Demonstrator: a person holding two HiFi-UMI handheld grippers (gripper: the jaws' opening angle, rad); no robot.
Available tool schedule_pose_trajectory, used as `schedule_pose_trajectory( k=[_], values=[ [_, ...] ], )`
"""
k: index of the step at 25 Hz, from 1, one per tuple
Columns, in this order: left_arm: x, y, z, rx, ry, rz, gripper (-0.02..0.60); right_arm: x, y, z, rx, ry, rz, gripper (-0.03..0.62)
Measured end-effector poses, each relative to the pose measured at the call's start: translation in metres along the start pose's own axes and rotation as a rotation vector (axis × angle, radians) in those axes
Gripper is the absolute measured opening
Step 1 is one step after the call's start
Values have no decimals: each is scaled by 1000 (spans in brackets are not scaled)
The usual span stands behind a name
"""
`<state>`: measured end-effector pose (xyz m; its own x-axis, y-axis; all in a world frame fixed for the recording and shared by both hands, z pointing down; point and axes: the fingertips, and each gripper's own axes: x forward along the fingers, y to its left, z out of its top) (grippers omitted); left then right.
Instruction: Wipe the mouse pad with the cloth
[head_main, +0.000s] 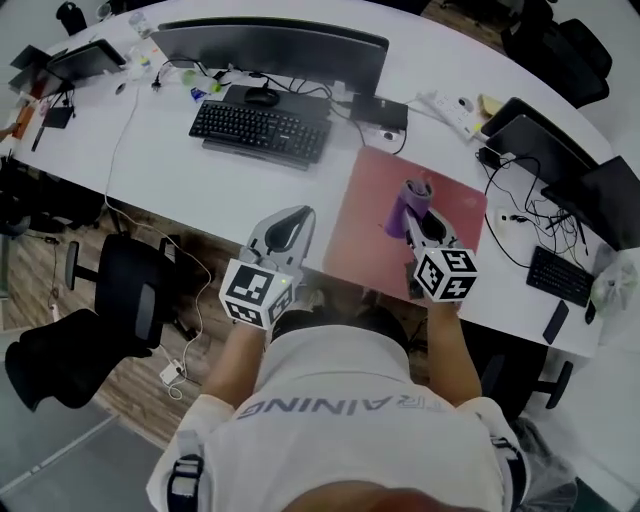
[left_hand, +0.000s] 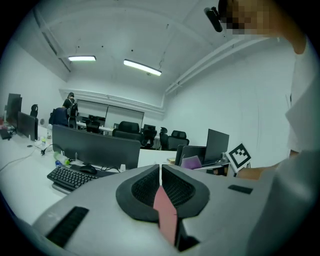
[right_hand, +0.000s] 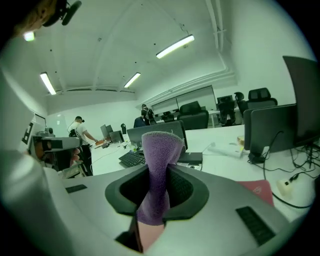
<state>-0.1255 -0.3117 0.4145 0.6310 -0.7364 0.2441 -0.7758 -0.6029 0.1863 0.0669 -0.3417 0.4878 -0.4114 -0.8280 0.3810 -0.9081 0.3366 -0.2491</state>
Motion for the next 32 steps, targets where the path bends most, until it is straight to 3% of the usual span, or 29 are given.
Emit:
schedule_pose_trajectory(
  k=[8,16,23,32],
  values=[
    [14,23,-26,-62,54,150,32,144,-11,-56,11,190,84,98],
    [27,34,-54,-116,110,219,32,245,-17,-113,24,367,89,98],
    [42,26,-61,-113,146,195,32,265,-30,-132,69,433,89,98],
    [67,17,-54,-117,141,129,32,232,-89,-129,85,473,-10,97]
  ],
)
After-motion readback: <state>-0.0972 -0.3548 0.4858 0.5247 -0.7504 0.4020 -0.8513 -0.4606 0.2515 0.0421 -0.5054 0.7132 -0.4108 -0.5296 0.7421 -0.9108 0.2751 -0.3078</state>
